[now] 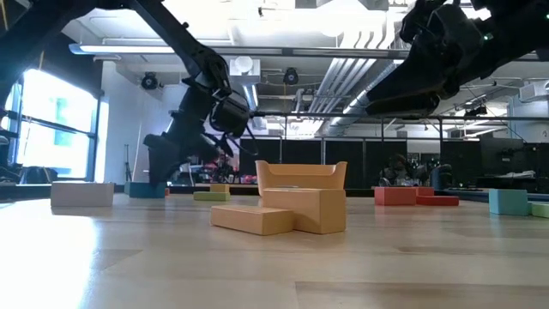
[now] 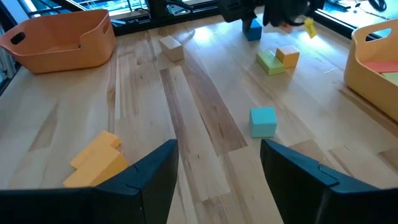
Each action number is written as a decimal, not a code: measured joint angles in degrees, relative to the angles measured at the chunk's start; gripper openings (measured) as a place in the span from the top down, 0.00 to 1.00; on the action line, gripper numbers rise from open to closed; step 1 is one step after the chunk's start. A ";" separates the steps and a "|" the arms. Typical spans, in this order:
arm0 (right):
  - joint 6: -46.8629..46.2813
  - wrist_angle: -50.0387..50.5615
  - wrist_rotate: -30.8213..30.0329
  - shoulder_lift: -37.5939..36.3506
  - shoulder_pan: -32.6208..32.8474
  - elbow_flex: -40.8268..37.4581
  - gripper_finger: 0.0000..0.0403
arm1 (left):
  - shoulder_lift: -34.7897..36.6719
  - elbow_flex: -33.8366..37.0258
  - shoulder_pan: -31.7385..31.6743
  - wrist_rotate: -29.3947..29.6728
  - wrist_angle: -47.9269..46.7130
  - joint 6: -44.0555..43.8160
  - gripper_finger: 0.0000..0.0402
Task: Sort blocks by size
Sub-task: Put the blue wide rectangular block into the yellow bin
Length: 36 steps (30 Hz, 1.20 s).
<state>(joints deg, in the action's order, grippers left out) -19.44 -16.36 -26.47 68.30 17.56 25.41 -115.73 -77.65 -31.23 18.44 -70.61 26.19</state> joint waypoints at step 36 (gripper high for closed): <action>5.99 -0.68 -3.25 -6.29 4.87 -0.02 0.44 | 6.05 -24.21 9.86 1.74 7.36 -6.39 0.76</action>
<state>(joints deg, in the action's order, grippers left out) -13.45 -17.04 -29.71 62.01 22.43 25.39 -109.68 -101.86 -21.37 20.18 -63.25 19.79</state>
